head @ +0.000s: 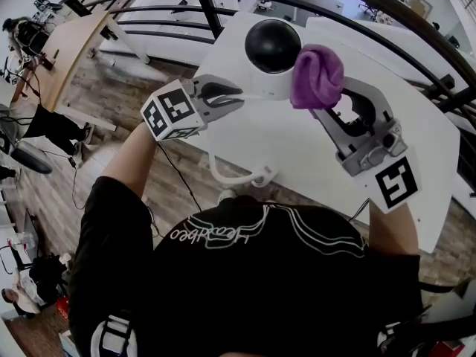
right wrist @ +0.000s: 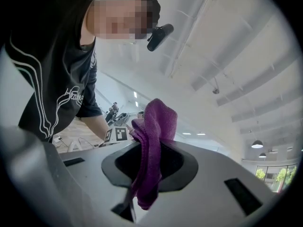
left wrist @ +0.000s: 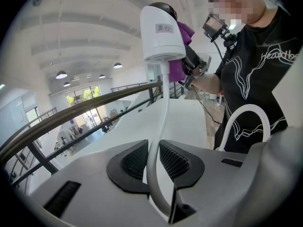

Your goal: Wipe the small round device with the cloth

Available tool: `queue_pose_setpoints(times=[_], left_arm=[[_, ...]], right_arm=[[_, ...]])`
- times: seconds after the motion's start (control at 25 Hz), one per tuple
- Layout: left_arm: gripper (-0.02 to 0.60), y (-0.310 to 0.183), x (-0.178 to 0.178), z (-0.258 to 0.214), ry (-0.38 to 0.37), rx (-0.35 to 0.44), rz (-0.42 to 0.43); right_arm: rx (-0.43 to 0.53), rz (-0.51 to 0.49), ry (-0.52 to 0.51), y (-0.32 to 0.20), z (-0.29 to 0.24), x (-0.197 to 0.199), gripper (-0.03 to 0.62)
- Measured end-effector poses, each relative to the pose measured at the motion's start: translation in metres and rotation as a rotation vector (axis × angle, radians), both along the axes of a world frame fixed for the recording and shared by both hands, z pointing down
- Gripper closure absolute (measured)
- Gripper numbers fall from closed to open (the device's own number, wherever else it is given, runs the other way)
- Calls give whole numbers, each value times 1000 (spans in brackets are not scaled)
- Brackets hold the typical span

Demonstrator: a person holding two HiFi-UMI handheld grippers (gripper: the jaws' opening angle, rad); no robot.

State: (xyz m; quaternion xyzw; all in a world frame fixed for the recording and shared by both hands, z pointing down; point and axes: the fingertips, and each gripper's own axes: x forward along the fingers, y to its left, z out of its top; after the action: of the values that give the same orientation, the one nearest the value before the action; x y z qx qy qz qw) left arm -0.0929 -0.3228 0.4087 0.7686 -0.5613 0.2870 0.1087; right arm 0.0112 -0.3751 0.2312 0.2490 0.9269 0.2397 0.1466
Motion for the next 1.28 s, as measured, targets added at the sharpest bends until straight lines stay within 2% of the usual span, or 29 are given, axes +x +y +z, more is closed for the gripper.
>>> queue_pose_setpoints(times=[0.28,0.64,0.88,1.0,1.16,1.28], left_arm=[[514,0,1,-2,-2,3,-12],[512,0,-2,-1,-15,18,-46],[504,0,0,-1,-3,17,-57],[463,3,2,7,3,24,-59],[422,6,-1,-4,-1,80,-83],[417,22,3,-34,8,175,-121]], right_arm=[[53,-13,31,10,16,7,527],[72,-66,108,22,51,10,528],[-7,-98,272,32,91,19,528],[-83,-91,346,39,113,25,528],[-212,-50,423,37,121,34,528],[-274,11,448,42,112,52,528]])
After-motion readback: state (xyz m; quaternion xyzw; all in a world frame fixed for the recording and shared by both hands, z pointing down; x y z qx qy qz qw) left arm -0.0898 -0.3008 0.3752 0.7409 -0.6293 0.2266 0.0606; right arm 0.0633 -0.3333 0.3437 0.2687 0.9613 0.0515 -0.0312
